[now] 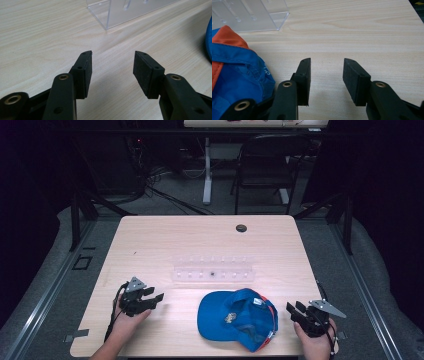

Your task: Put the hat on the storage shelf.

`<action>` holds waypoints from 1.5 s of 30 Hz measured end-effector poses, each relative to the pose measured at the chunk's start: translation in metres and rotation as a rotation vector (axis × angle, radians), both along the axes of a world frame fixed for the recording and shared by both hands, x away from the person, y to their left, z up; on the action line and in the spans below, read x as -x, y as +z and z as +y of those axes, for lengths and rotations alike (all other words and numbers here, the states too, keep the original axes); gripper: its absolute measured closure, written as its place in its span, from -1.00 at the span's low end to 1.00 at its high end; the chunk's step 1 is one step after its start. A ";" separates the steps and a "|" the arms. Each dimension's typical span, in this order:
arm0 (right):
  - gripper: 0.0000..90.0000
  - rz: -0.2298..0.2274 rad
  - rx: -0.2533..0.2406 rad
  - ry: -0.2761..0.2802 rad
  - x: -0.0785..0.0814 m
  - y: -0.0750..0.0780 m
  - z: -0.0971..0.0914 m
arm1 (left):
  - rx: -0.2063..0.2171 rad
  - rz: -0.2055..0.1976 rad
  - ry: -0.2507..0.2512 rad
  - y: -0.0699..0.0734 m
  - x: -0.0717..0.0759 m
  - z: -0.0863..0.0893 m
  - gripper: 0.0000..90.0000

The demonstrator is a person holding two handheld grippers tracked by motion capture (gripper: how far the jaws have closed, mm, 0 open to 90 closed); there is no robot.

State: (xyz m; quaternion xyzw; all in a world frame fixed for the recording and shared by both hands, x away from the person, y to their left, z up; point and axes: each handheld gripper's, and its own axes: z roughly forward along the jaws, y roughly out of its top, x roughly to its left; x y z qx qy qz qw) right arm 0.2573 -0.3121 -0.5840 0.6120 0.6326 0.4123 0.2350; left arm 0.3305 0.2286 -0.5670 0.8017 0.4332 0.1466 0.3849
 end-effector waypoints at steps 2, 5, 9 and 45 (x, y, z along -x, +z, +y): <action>0.30 0.004 -0.003 0.001 0.000 0.000 0.000 | 0.001 0.001 0.000 0.000 0.001 0.000 0.11; 0.30 0.013 -0.007 0.004 0.001 0.001 0.001 | -0.002 0.002 -0.001 0.000 0.001 0.000 0.11; 0.30 0.019 -0.013 0.011 0.000 0.002 0.002 | -0.006 -0.001 -0.001 0.000 0.001 0.001 0.11; 0.42 0.417 0.007 0.126 -0.026 0.055 0.004 | -0.018 -0.006 -0.012 0.000 0.004 -0.002 0.10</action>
